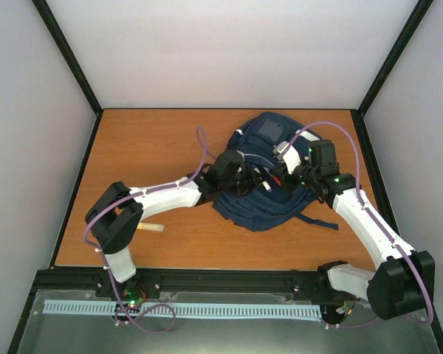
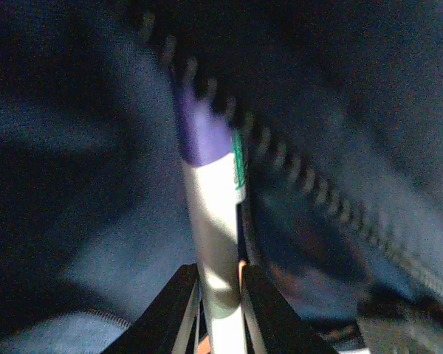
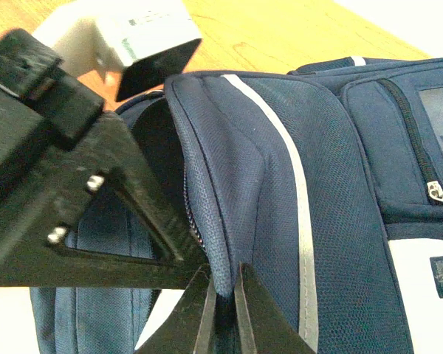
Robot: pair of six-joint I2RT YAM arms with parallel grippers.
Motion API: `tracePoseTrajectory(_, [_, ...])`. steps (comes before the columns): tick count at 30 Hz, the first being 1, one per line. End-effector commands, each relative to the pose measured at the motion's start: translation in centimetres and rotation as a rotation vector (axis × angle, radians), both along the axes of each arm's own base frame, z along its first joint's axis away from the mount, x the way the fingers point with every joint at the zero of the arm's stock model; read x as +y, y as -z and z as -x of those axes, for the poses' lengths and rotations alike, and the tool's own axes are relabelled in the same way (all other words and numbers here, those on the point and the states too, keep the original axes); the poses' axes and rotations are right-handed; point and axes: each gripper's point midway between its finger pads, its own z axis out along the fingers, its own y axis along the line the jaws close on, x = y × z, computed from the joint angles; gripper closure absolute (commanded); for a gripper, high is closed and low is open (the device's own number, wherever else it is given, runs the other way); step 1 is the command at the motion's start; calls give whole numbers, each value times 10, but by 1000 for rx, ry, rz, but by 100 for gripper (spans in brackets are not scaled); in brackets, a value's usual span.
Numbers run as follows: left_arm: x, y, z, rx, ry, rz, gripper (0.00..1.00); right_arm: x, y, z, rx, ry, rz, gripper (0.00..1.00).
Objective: Pack the student bag
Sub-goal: Place the stationery in the student bag.
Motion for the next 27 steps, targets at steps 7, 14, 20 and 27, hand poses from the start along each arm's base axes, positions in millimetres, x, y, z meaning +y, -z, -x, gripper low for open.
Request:
tracePoseTrajectory(7, [-21, -18, -25, -13, -41, 86, 70, 2, -24, 0, -70, -18, -38, 93])
tracePoseTrajectory(14, [-18, -19, -18, -16, -15, 73, 70, 3, -23, 0, -67, -21, -39, 93])
tracePoseTrajectory(20, [-12, -32, 1, -75, 51, 29, 70, 3, -23, 0, -66, -20, -40, 93])
tracePoseTrajectory(27, [7, -24, 54, -143, 218, -171, 68, 3, -24, 0, -64, -24, -43, 93])
